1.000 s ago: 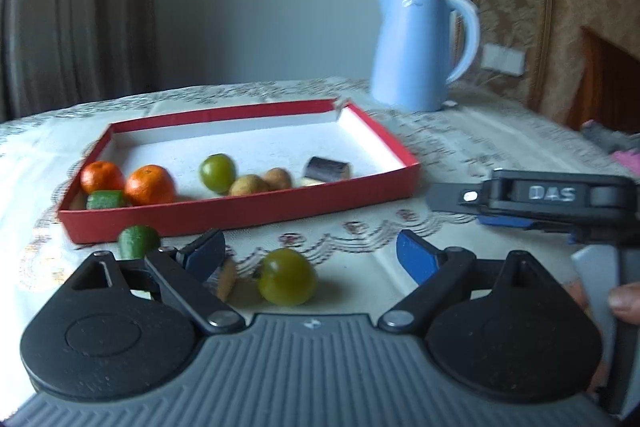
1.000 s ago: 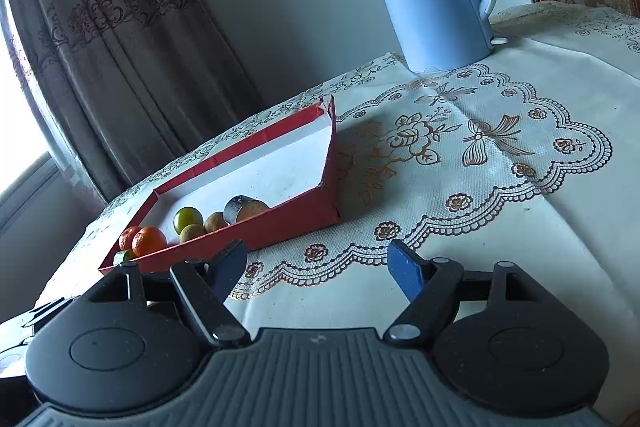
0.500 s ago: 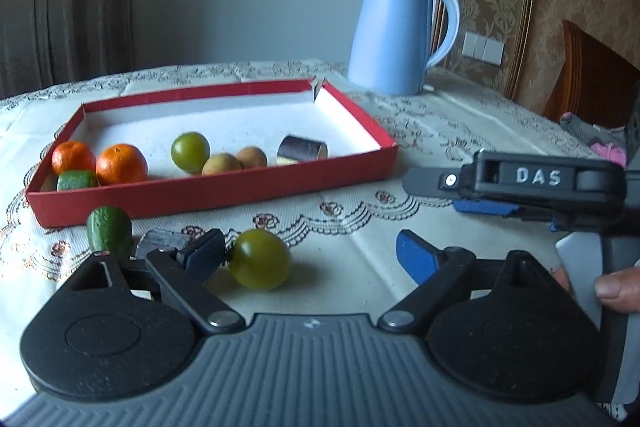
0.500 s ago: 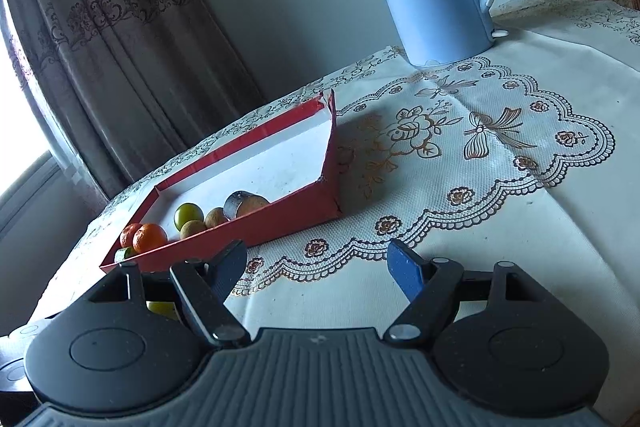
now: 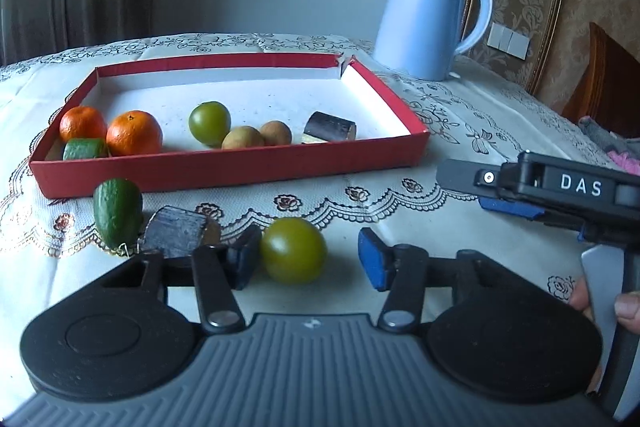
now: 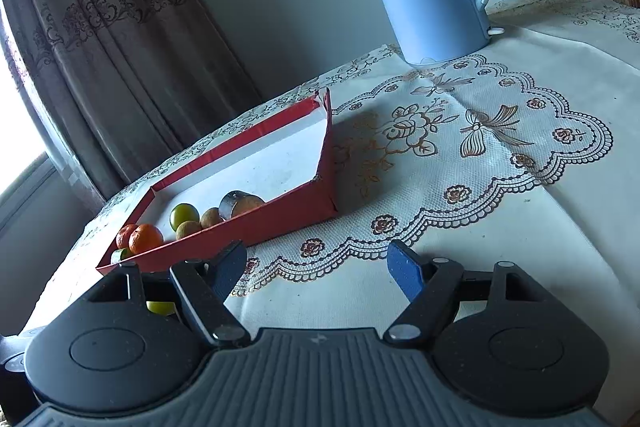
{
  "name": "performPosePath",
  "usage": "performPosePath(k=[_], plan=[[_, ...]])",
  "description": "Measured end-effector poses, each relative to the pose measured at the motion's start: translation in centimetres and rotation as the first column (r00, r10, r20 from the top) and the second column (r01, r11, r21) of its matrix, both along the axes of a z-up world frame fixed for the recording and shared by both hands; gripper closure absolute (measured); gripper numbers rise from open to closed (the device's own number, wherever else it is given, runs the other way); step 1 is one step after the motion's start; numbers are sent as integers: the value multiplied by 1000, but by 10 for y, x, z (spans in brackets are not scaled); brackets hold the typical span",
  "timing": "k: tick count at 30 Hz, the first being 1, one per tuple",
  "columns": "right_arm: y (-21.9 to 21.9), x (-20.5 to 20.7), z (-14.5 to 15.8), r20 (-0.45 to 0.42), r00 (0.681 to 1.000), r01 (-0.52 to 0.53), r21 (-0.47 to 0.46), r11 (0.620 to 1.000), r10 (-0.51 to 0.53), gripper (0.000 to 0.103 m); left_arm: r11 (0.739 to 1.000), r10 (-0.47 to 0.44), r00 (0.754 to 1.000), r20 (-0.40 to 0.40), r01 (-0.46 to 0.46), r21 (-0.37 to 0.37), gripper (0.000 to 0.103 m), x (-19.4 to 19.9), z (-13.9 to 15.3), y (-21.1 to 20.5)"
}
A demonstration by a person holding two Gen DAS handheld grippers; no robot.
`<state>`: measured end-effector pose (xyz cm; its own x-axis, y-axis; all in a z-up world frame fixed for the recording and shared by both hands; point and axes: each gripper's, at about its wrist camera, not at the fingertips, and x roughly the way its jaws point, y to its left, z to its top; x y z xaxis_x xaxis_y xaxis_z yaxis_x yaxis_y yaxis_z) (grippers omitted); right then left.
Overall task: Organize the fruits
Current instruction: 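Move the left tool to the green tomato and grasp it, then carry the green tomato into the red tray and open the left tool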
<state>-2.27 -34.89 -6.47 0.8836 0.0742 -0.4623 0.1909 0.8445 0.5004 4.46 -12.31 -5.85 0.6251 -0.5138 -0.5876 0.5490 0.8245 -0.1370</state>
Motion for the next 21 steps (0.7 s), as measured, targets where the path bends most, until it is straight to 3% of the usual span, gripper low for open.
performPosePath(k=[3,6,18,21], plan=[[0,0,0,-1,1000,0,1,1000,0,26,1000,6,1000,2,-6,2,69,0,0,1],[0,1,0,0,1000,1,3,1000,-1,26,1000,5,1000,0,-5,-2,72,-1,0,1],[0,1,0,-1,1000,0,3,1000,0,26,998,12,998,63,-16,62,72,-21,2,-2],[0,1,0,-1,1000,0,4,1000,0,26,995,19,997,73,-26,93,64,-25,1,-5]])
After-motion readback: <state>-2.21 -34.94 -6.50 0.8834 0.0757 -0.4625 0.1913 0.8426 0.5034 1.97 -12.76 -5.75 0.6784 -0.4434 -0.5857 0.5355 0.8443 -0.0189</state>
